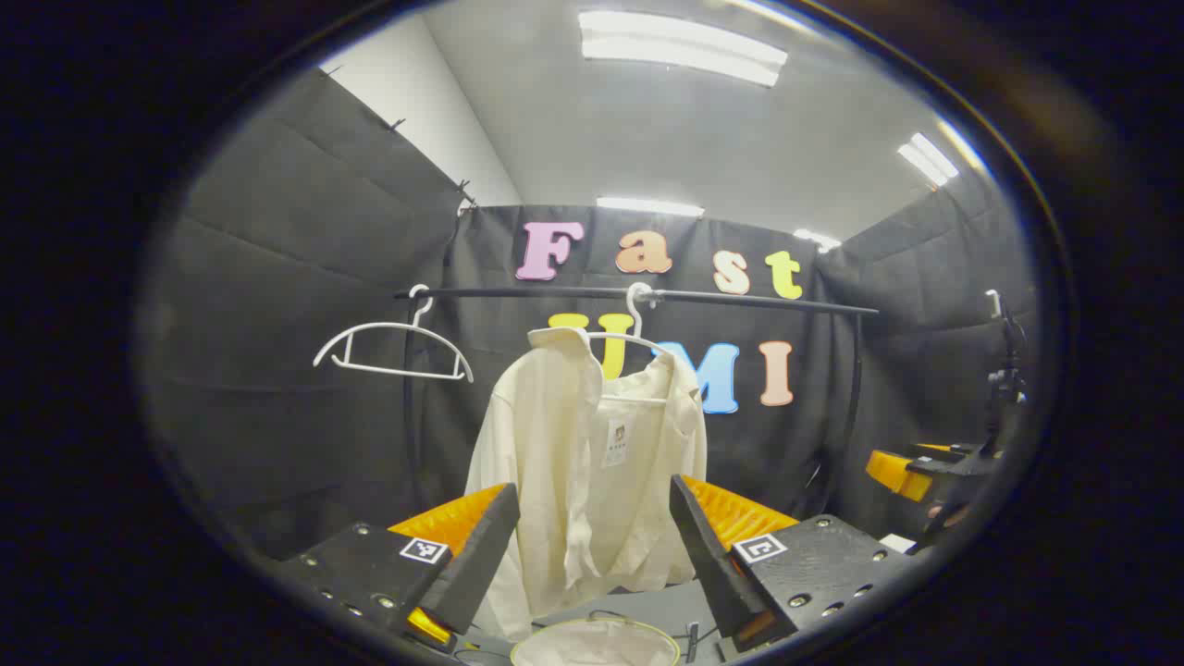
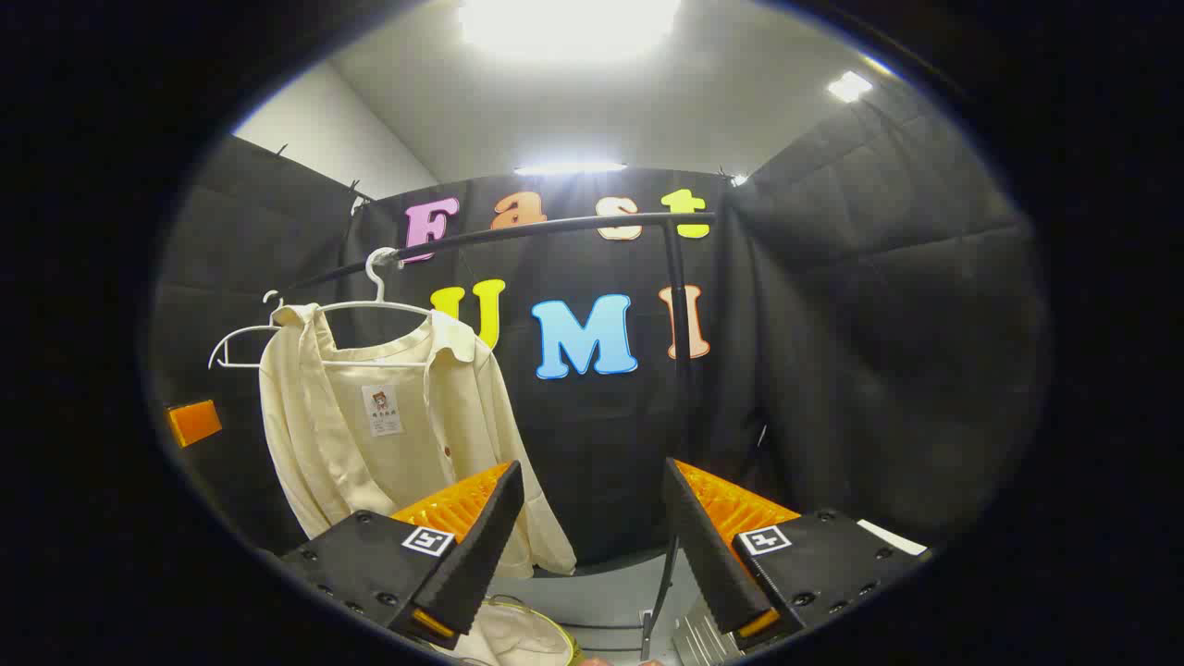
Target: Grasp the clothes on the hanger with both hands and then place them into the laundry hamper below.
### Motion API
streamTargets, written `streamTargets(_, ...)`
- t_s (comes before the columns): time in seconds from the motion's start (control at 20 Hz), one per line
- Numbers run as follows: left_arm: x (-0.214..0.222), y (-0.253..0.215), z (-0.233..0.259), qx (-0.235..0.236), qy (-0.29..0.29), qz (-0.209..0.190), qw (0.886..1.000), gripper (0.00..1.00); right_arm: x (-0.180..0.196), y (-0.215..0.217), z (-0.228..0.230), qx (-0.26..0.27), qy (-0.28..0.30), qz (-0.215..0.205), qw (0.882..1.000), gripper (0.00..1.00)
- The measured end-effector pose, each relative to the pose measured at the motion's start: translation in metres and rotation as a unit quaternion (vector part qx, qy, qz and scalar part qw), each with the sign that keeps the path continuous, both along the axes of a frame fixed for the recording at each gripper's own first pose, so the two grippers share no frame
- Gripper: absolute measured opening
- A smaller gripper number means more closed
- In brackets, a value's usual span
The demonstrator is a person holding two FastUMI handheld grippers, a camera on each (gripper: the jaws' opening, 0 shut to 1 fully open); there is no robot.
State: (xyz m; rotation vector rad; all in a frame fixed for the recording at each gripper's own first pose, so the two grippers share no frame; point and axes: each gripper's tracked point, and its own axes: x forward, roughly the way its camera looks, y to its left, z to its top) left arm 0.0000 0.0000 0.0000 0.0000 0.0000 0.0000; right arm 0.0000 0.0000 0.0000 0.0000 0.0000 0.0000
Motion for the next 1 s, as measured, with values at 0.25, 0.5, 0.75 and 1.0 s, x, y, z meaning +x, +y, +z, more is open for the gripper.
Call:
streamTargets(0.25,0.001,0.008,-0.004,0.001,0.006,0.006,1.000,0.96,0.000,0.006,-0.004,-0.001,0.006,0.001,1.000,0.96)
streamTargets(0.5,0.004,0.021,-0.017,-0.026,0.017,0.015,0.999,0.95,-0.002,0.013,-0.008,-0.010,0.017,0.007,1.000,0.96)
streamTargets(0.75,0.000,0.028,-0.036,-0.053,0.037,0.019,0.998,0.95,-0.008,0.023,-0.014,-0.021,0.031,0.022,0.999,0.95)
streamTargets(1.0,-0.013,0.028,-0.037,-0.039,0.039,0.027,0.998,0.94,-0.008,0.030,-0.012,-0.019,0.045,0.032,0.998,0.96)
